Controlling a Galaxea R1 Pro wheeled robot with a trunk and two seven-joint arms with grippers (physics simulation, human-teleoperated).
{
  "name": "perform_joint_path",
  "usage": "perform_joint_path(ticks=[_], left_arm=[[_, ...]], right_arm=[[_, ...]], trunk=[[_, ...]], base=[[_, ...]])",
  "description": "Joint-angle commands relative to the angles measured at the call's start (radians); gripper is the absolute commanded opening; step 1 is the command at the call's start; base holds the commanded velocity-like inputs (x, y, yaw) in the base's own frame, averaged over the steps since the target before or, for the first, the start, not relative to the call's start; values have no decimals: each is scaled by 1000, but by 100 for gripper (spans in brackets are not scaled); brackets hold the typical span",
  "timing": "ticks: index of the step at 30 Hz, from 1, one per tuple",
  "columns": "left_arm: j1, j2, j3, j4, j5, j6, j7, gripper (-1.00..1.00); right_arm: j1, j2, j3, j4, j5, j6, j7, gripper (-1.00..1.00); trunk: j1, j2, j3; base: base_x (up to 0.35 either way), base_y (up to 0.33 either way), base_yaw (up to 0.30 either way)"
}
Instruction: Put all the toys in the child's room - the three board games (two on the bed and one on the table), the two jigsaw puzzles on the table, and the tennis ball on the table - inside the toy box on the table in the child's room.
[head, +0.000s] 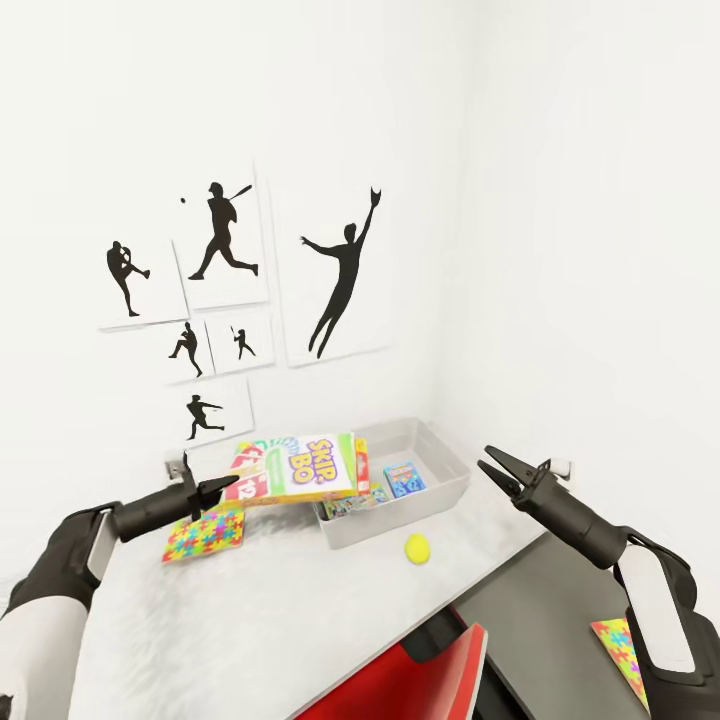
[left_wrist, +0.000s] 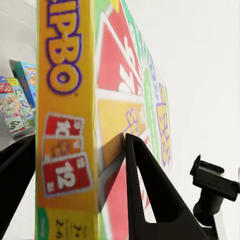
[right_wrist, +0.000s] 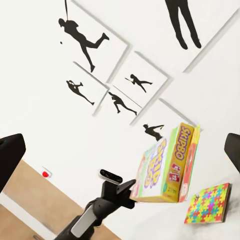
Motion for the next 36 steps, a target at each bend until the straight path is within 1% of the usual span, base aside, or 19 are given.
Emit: perform_joint_path(ticks=[1,3,6,8,10,11,13,14,16,19,20,21,23,24,26,28,30,32,36], left_arm=[[-6,-6,1,0,7,10,21,-100],[-34,-35,1,0,11,10,92,-100],[-81,-66,1,1,15,10,164,-100],[-104,-86,1,5,16,10,211,-100],[-130,-114,1,8,19,9,291,-100],[-137,-122,1,8,20,8,313,-100],[-167,-155,3,12,35,6,403,-100],[-174,-164,4,13,40,6,426,-100],[-200,-197,6,16,66,-4,520,-100],[-241,-231,7,43,98,-55,657,-100],[-261,-242,7,73,113,-80,716,-100],[-272,-247,7,92,121,-93,745,-100],[-315,-259,7,184,169,-156,847,-100],[-324,-261,7,207,184,-174,868,-100],[-355,-273,6,288,242,-245,938,-100],[-374,-282,5,326,267,-279,984,-100],[-390,-295,5,348,279,-301,1032,-100],[-403,-325,4,361,288,-325,1096,-100],[-417,-352,3,367,292,-350,1150,-100]], right_arm=[[-1,0,-1,0,1,5,3,100],[-1,-1,-2,0,1,5,4,100],[-1,-6,-3,1,1,6,4,100],[-1,-14,-2,1,1,6,5,100],[-1,-28,-3,1,0,4,6,100],[-1,-32,-3,1,-1,2,7,100],[0,-49,-3,2,-3,-14,11,100],[0,-53,-3,2,-3,-19,12,100],[0,-66,-3,3,-4,-32,14,100],[0,-74,-3,3,-5,-37,15,100],[1,-76,-3,3,-5,-38,16,100],[1,-76,-3,3,-5,-39,15,100],[1,-77,-3,3,-4,-40,16,100],[0,-77,-3,3,-4,-40,16,100],[0,-78,-4,2,-4,-40,17,100],[1,-79,-4,2,-4,-40,20,100],[1,-79,-6,2,-5,-40,23,100],[1,-79,-8,2,-4,-40,25,100],[1,-80,-10,2,-5,-40,26,100]], trunk=[[0,-1,-1],[0,-1,-1],[0,-1,-1],[0,-1,-1],[0,-1,-1],[0,-1,-1],[0,-1,-1],[0,-1,-1],[0,-1,-1],[0,-1,-1],[0,-1,-1],[0,-1,-1],[0,-1,-1],[0,-1,-1],[0,-1,-1],[0,-1,-1],[0,-1,-1],[0,-1,-1],[0,-1,-1]], base=[[0,0,0],[0,0,0],[0,0,0],[0,0,0],[0,0,0],[0,0,0],[0,0,0],[0,0,0],[0,0,0],[0,0,0],[0,0,0],[0,0,0],[0,0,0],[0,0,0],[0,0,0],[0,0,0],[0,0,0],[0,0,0],[0,0,0]])
